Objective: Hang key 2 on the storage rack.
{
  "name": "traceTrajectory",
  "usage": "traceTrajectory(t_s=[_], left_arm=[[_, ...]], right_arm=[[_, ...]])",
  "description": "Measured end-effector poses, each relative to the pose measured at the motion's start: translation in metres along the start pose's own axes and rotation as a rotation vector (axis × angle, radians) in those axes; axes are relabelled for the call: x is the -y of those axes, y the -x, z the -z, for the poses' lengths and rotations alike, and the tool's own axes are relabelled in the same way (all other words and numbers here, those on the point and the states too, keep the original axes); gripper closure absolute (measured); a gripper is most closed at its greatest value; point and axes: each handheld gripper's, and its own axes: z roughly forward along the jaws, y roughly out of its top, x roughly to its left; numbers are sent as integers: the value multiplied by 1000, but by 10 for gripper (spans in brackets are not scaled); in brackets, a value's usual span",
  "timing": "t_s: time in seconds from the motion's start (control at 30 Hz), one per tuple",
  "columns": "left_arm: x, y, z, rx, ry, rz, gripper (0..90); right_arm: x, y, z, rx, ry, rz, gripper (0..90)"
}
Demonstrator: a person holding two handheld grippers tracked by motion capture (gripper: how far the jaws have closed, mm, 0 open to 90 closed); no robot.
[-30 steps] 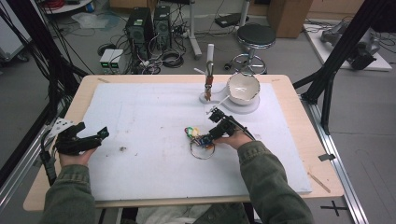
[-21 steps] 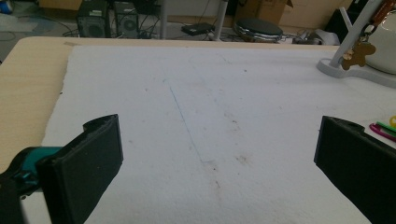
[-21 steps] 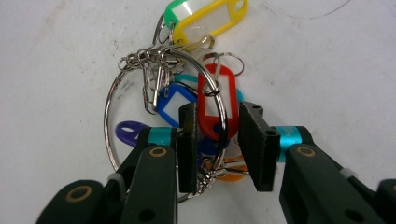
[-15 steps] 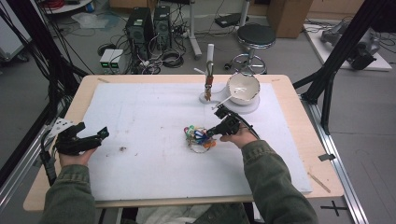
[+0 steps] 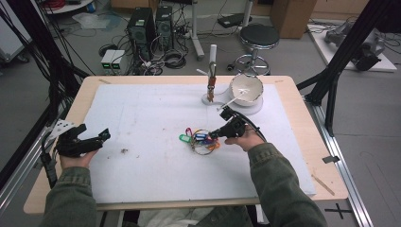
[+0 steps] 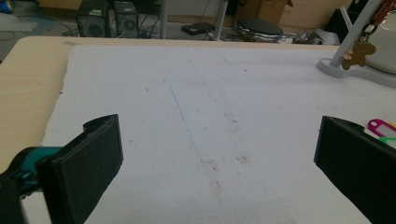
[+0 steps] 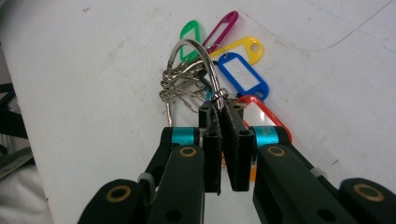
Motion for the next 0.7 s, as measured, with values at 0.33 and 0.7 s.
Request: traceTrajectory(t_s=[0.33,0.7], left_arm=[[0,1,0,0,0,0,17],[0,1,-1,1,1,0,17]], right_arm=[[1,-2,11,-42,56,-13,869],[-10,-13,26,-30,116,-34,869]])
